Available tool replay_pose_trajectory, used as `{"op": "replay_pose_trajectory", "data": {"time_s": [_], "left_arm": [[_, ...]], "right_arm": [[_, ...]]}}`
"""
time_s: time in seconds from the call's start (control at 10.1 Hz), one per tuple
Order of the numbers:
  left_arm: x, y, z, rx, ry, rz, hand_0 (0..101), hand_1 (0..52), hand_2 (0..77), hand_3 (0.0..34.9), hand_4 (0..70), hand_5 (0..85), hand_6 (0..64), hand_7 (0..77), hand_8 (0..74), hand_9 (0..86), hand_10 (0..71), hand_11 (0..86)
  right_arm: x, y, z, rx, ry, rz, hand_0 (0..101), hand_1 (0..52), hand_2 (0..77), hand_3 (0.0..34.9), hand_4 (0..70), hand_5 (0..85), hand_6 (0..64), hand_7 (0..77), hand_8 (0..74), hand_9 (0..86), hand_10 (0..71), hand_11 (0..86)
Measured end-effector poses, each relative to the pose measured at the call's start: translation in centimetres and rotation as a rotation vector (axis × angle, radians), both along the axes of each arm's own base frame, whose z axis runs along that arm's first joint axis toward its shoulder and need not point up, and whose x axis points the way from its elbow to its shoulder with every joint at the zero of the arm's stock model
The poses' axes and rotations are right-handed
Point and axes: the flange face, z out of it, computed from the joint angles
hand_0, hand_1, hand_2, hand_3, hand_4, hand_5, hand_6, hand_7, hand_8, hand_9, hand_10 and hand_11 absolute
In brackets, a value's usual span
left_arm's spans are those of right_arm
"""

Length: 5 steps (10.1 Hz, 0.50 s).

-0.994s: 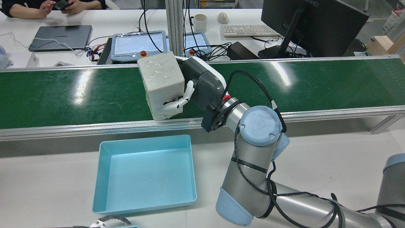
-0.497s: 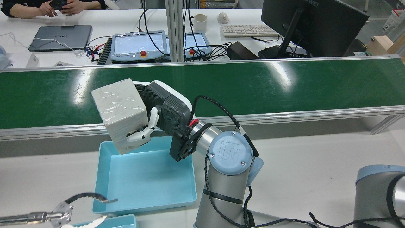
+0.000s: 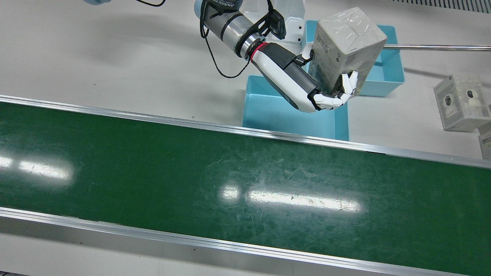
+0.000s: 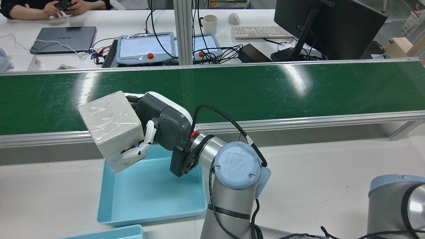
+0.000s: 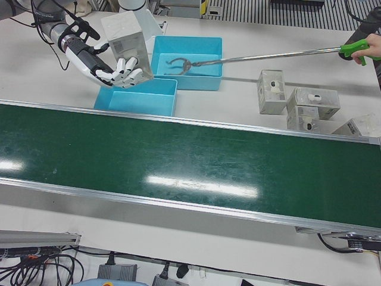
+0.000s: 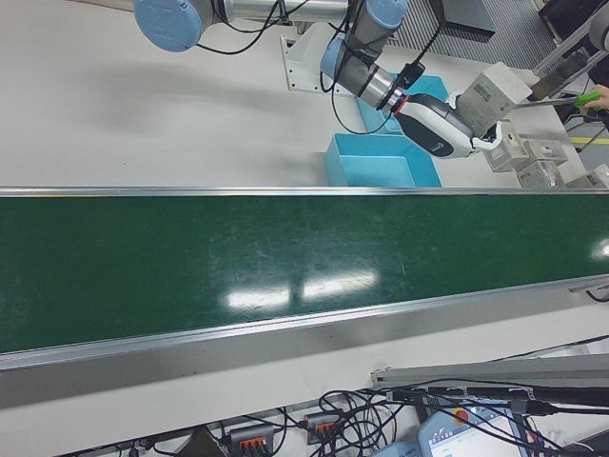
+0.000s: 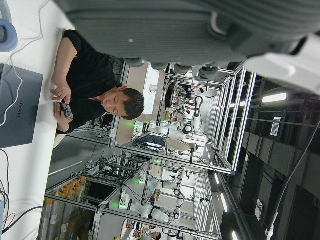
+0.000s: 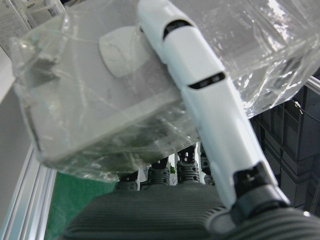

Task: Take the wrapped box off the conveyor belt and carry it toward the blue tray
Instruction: 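Carry the box toward the blue tray nearer the robot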

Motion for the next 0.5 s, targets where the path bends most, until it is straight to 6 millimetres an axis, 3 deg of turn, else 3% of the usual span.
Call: {"op": "replay_pose_trajectory", "data": {"time_s": [0.1, 0.2, 0.3, 0.4, 0.5], "left_arm": [[0.0, 0.0, 0.0, 0.0, 0.0, 0.0, 0, 0.0, 1.1, 0.0, 0.0, 1.1, 0.5, 0.0, 0.5, 0.0, 0.0, 0.5], [0.0, 0.0, 0.0, 0.0, 0.0, 0.0, 0, 0.0, 1.1, 0.0, 0.0, 1.1, 0.5, 0.0, 0.5, 0.0, 0.0, 0.5], [0.0, 0.0, 0.0, 0.0, 0.0, 0.0, 0, 0.0, 0.5, 0.0, 0.0, 1.1, 0.5, 0.5, 0.5, 0.0, 0.5, 0.5], [0.0, 0.0, 0.0, 0.0, 0.0, 0.0, 0, 0.0, 0.5, 0.0, 0.0, 1.1, 0.5, 0.5, 0.5, 0.0, 0.5, 0.5], [0.0, 0.0, 0.0, 0.0, 0.0, 0.0, 0, 0.0, 0.5, 0.0, 0.0, 1.1, 0.5, 0.5, 0.5, 0.0, 0.5, 0.5]], "right_arm": [[-0.05, 0.07, -0.27, 0.007, -0.005, -0.01, 55, 20.7, 21.3, 6.7, 14.2, 41.5, 31.1, 16.4, 27.3, 5.4, 2.7, 24.0], [-0.07, 0.11, -0.43, 0.011, -0.007, -0.015, 55, 20.7, 21.3, 6.7, 14.2, 41.5, 31.1, 16.4, 27.3, 5.4, 2.7, 24.0], [-0.06, 0.13, -0.52, 0.013, -0.009, -0.017, 50, 10.4, 16.9, 11.4, 15.8, 29.5, 19.6, 13.1, 10.4, 2.7, 0.0, 9.3], [-0.05, 0.14, -0.55, 0.013, -0.009, -0.018, 50, 10.4, 16.9, 11.4, 15.8, 29.5, 19.6, 13.1, 10.4, 2.7, 0.0, 9.3], [0.03, 0.11, -0.57, 0.012, -0.012, -0.019, 49, 13.1, 1.6, 10.9, 15.3, 27.3, 10.4, 16.4, 2.7, 6.0, 0.0, 1.1]]}}
